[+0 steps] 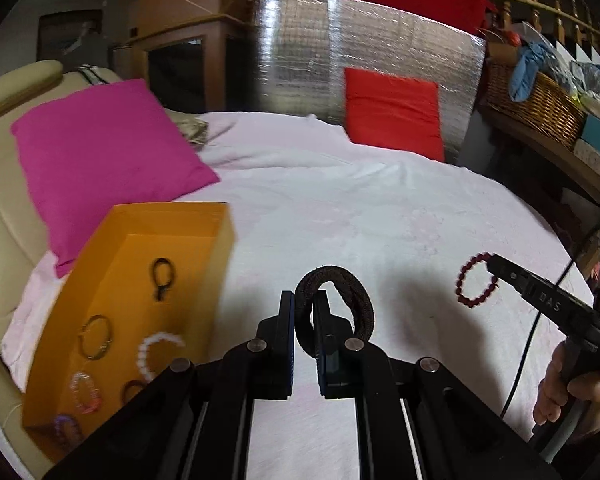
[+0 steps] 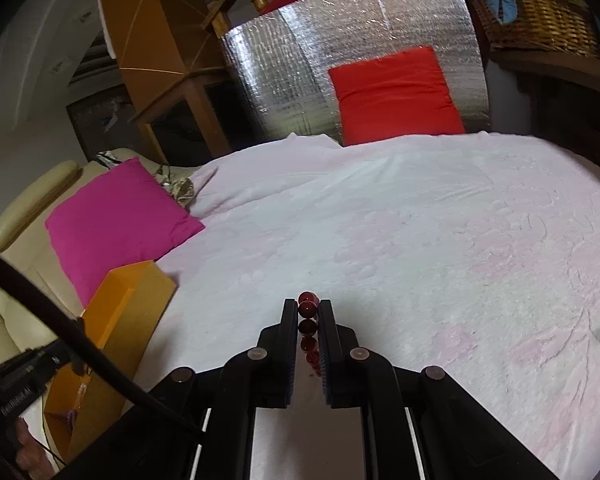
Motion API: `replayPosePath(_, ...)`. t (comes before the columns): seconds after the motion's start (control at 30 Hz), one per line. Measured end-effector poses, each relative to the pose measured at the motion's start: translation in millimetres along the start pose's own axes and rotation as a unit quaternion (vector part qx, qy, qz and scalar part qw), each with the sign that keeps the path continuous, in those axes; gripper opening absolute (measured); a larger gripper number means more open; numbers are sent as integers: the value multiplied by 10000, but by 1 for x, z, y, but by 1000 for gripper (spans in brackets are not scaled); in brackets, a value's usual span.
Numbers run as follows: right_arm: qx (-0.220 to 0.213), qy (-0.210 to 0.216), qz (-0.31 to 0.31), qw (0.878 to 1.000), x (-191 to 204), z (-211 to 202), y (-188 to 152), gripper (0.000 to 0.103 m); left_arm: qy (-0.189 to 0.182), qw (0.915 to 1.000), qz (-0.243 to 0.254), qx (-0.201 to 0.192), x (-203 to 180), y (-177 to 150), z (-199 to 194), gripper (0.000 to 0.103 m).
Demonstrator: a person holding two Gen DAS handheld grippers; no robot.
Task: Organize jewelry
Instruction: 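Carry the red bead bracelet and black rubber ring over the orange box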
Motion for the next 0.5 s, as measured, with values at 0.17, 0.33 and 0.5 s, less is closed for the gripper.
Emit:
replayPosePath(0.17, -9, 15, 132, 9999, 3, -16, -13, 11, 101, 9994, -125, -308, 22, 9, -40, 9)
replayPosePath(0.33, 121, -27, 266, 9996, 8, -28, -24, 11, 126, 9981, -218, -562, 38, 15, -67, 9)
replayPosePath(0.5, 124, 29, 33, 9999, 40, -44, -23, 11, 166, 9959, -449, -770, 66, 15, -91, 9)
Point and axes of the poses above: each gripper's, at about its wrist camera, not at the fingertips, and z roughly the way its jaws point, x to its left, y to its top, the point moved 9 cm from there along z, roughly the way its jaws point, and after that the axes turned 12 degrees about -y, right-handed, at the moved point
